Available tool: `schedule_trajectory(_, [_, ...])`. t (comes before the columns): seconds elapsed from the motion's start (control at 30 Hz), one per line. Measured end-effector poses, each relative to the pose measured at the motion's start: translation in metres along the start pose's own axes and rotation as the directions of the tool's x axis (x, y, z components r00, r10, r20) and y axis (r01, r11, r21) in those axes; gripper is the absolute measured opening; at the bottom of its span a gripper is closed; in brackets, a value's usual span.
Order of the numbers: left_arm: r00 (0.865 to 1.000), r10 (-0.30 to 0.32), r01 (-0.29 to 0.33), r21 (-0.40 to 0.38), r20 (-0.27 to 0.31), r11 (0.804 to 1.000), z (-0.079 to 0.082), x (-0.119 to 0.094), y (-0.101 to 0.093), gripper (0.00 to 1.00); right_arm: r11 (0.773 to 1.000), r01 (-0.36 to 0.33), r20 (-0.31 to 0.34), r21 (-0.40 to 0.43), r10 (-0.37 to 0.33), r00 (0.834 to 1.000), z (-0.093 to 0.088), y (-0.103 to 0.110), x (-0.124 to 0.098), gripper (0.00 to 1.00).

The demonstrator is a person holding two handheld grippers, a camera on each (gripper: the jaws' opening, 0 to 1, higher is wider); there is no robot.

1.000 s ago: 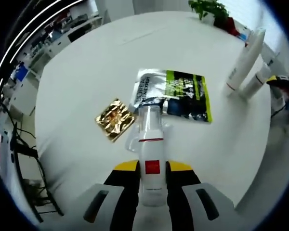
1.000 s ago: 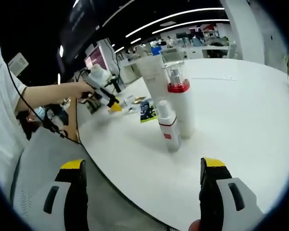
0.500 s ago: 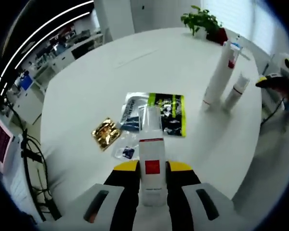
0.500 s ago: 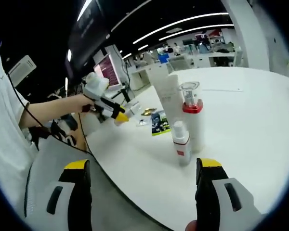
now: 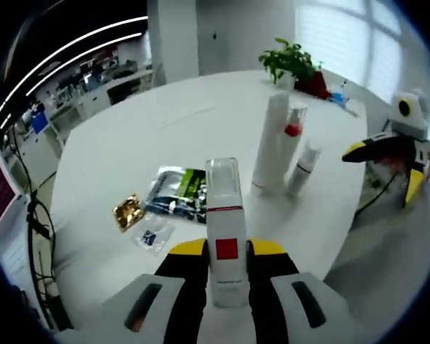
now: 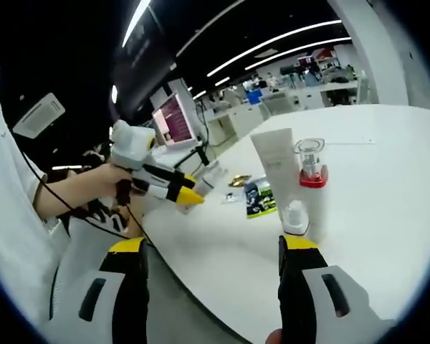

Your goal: Arrange the skincare products in the storage area until every visible bottle or jar stands upright without overlapping.

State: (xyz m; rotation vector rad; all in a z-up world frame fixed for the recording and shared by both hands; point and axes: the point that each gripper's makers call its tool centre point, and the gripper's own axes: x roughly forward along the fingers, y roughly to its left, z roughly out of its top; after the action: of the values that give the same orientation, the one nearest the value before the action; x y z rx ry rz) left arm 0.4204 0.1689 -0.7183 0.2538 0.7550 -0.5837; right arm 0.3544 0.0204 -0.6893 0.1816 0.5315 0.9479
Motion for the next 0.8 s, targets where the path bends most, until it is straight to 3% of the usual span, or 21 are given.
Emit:
schedule_trajectory(0.3, [0.995, -0.005, 0.004, 0.013, 0.097, 1.0, 0.025, -0.021, -0.029, 0.25, 0.998, -0.036, 0.119, 0.059, 0.029, 0.992, 0.03, 0.013, 0.008, 0.69])
schedule_trajectory(0.53, [0.98, -0.029, 0.025, 0.024, 0.198, 0.999, 0.046, -0.032, -0.06, 0.25, 0.99, -0.08, 0.222, 0.115, 0.053, 0.974, 0.058, 0.022, 0.011, 0.61])
schedule_trajectory(0.8, [0.965, -0.036, 0.014, 0.087, 0.26, 0.996, 0.058, -0.047, -0.088, 0.25, 0.974, -0.135, 0.257, 0.181, 0.086, 0.962, 0.065, 0.036, 0.021, 0.56])
